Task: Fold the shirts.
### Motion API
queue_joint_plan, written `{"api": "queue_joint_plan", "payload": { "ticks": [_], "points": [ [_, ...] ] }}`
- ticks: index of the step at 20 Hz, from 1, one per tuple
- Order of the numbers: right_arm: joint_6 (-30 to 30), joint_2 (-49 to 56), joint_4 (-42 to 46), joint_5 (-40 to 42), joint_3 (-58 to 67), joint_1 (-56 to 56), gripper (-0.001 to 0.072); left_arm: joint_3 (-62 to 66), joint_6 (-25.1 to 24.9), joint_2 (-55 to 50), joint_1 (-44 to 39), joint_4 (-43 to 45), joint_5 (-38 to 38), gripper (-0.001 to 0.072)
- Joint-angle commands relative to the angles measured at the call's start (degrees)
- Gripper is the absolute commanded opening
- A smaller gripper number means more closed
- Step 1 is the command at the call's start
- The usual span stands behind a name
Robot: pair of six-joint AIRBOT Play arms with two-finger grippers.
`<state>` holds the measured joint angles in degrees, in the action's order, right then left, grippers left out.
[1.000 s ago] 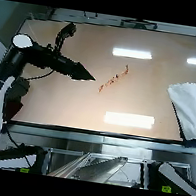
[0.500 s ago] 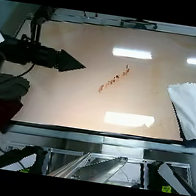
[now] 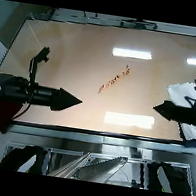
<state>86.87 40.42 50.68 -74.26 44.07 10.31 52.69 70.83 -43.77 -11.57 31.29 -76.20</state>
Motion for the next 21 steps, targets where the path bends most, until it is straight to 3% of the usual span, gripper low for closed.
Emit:
{"api": "queue_joint_plan", "payload": {
  "ticks": [1, 21],
  "points": [
    [-0.81, -2.56, -1.84, 3.85, -4.57, -3.19, 0.0017, -7.91, 1.33, 5.86, -0.66, 0.28, 4.13, 0.0018],
    [-0.74, -2.54, -1.86, 3.10, -4.57, -3.19, 0.0017, -8.61, 1.27, 6.71, -0.66, 0.68, 4.66, 0.0017]
  ]
}}
